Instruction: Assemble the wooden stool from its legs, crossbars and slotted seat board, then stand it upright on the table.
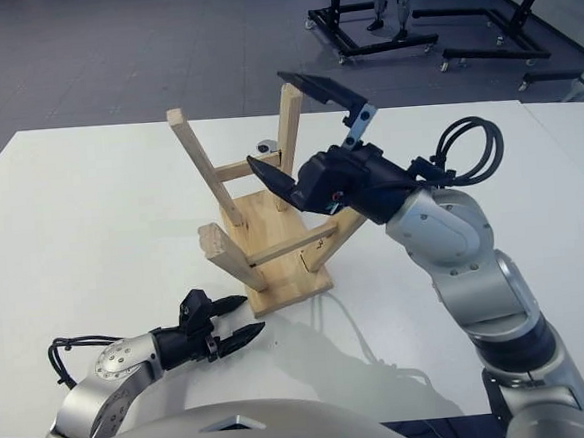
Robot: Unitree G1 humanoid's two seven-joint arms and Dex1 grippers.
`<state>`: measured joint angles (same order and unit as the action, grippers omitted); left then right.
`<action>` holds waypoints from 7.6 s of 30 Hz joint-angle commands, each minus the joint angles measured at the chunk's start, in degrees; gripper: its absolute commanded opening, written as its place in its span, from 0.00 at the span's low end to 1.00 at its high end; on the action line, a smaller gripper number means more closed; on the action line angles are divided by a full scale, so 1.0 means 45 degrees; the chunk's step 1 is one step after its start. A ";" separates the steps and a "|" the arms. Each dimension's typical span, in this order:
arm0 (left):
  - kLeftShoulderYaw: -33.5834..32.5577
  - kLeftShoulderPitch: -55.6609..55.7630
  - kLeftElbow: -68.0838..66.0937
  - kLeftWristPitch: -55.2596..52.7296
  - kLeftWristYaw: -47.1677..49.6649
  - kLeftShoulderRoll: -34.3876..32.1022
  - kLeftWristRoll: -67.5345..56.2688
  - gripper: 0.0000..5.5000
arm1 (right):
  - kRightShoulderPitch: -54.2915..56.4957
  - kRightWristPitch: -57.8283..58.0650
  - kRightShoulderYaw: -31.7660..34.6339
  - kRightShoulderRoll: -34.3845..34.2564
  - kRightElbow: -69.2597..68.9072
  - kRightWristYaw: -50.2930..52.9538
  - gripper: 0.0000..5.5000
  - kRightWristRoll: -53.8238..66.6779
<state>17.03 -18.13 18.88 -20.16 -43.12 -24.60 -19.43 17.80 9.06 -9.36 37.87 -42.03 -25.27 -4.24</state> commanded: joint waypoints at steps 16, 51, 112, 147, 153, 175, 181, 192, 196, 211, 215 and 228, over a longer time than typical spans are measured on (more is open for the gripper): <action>0.0073 0.1656 -0.0671 -0.0309 0.0028 0.0848 -0.0471 0.63 | -0.3040 -0.2365 0.0003 0.0214 0.2094 0.0451 0.87 -0.6298; -0.0423 0.1931 -0.1313 0.0030 -0.0024 0.0794 -0.0348 0.63 | -0.2403 -0.4175 0.0824 -0.0885 0.2691 0.2242 0.87 -0.6897; 0.0281 0.1695 0.6600 -0.1953 0.3281 -0.0630 0.1664 0.63 | 0.1283 0.3325 0.6294 0.0332 1.2820 -0.4933 0.87 0.6717; -0.1278 0.4001 0.6820 -0.5044 0.3348 -0.0733 -0.0752 0.63 | -0.2807 0.3921 0.5326 -0.2343 0.6800 -0.2555 0.87 0.7267; -0.2175 0.4789 0.5957 -0.4896 0.1862 -0.2032 -0.1507 0.63 | -0.4024 0.3611 0.5457 -0.3086 0.5559 -0.1438 0.87 0.7262; -0.1294 0.6920 0.4512 -0.3767 0.1280 -0.1717 -0.1041 0.63 | -0.1782 0.5475 0.6051 -0.2846 0.3031 0.0853 0.87 0.9589; -0.0757 0.6821 0.4573 -0.3606 0.1425 -0.1399 -0.0788 0.63 | -0.2529 0.5573 0.5754 -0.3267 0.2765 0.2229 0.87 0.8550; -0.1091 0.6261 0.4921 -0.3660 0.2017 -0.1576 -0.0617 0.63 | -0.3615 0.6846 0.6120 -0.5066 0.0889 0.4811 0.87 0.9912; -0.0971 0.6500 0.4859 -0.3604 0.1944 -0.1612 -0.0600 0.63 | -0.3544 0.6411 0.5482 -0.4638 -0.0133 0.3654 0.87 1.0552; 0.0568 0.7841 0.2919 -0.2898 0.1015 -0.0518 -0.0161 0.63 | -0.2878 0.6276 0.0899 -0.4296 0.0024 0.2582 0.87 0.7428; 0.0407 0.7383 0.2634 -0.2598 0.1058 -0.0522 -0.0095 0.63 | -0.3036 0.6076 0.1248 -0.4117 0.0912 0.2262 0.87 0.6632; -0.1820 0.6237 0.4215 -0.2953 0.1359 -0.1818 -0.0672 0.63 | -0.3533 0.5227 0.6572 -0.4277 0.3062 0.3718 0.87 0.6954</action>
<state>8.45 10.55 37.75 -32.77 -37.01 -32.45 -22.46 1.73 33.08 19.70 19.20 -28.11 -9.19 27.02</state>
